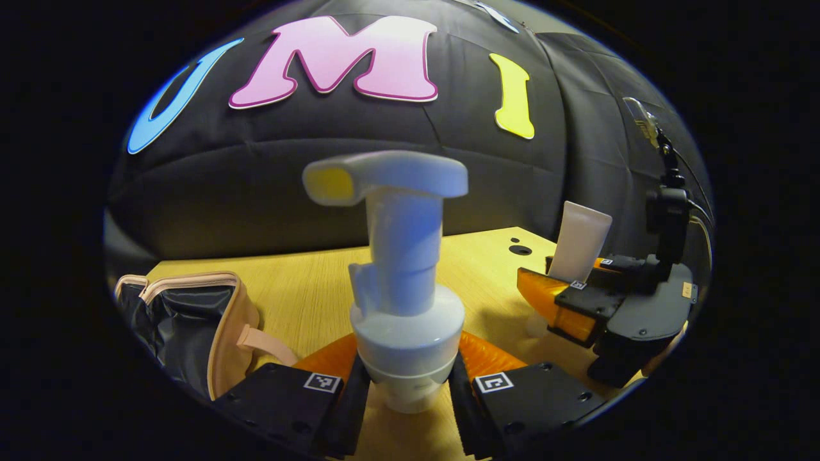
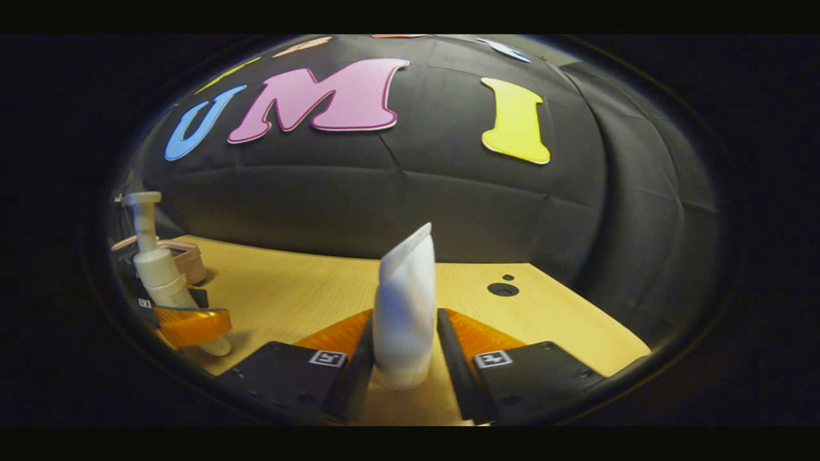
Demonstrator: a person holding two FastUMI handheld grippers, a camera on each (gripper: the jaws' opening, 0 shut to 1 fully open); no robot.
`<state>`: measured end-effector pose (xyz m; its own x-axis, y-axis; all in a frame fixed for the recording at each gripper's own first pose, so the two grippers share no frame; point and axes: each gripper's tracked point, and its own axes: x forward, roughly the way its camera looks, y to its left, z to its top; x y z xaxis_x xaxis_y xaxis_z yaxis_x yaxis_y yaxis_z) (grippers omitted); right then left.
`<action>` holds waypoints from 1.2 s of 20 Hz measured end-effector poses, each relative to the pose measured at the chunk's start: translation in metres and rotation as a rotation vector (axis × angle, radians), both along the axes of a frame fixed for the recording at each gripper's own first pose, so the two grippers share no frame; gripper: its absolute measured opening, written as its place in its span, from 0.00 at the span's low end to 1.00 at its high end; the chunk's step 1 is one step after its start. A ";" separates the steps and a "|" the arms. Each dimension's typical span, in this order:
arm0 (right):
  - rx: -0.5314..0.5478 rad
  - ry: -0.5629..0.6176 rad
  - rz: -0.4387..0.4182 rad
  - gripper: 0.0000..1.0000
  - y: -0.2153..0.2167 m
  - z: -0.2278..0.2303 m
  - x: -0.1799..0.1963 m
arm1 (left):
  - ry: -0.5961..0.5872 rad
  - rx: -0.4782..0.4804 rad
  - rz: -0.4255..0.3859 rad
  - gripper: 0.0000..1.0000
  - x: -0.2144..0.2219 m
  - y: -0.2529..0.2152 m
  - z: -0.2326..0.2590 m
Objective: First open the suitcase, pack the skin care products into it, and then close the suitcase.
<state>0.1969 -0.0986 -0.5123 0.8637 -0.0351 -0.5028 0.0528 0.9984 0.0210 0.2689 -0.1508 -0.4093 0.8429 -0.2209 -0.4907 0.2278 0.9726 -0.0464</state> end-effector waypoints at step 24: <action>0.077 -0.088 0.163 0.34 0.041 0.143 -0.016 | 0.013 -0.037 0.093 0.61 -0.055 0.094 0.129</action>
<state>0.1805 -0.0576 -0.3690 0.8956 0.1443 -0.4207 -0.1144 0.9888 0.0954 0.2142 -0.0565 -0.2805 0.8541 -0.1601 -0.4949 0.1359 0.9871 -0.0847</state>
